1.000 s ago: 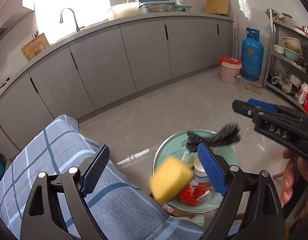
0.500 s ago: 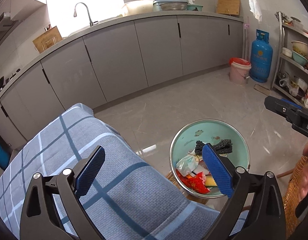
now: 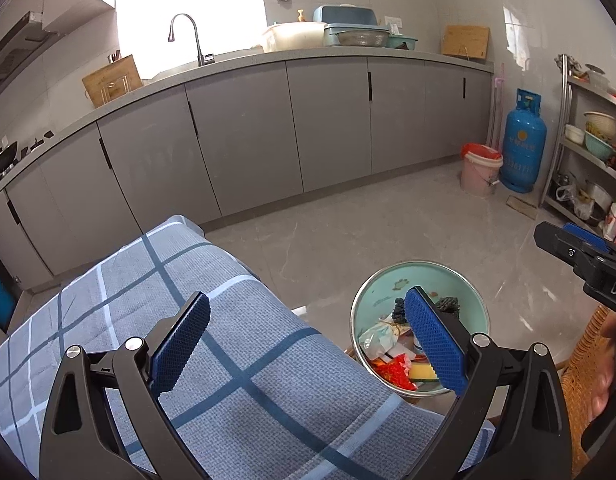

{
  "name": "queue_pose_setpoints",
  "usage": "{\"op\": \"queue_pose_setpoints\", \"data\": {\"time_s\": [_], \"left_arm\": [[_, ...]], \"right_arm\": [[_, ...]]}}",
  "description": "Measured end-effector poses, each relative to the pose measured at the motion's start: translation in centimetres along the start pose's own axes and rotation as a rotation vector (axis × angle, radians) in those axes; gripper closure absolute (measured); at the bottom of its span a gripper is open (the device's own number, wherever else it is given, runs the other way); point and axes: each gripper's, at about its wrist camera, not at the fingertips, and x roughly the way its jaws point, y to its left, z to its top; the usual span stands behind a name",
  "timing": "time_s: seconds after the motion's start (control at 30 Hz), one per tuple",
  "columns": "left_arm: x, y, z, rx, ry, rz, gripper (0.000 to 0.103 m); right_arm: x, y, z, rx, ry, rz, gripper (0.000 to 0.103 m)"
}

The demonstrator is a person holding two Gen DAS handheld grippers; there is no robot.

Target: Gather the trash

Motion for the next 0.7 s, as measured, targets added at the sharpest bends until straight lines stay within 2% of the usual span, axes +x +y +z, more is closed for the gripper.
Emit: {"op": "queue_pose_setpoints", "data": {"time_s": [0.7], "left_arm": [[-1.6, 1.0, 0.4, -0.031, -0.032, 0.000, 0.007]], "right_arm": [[-0.7, 1.2, 0.3, -0.028, -0.005, 0.001, 0.028]]}}
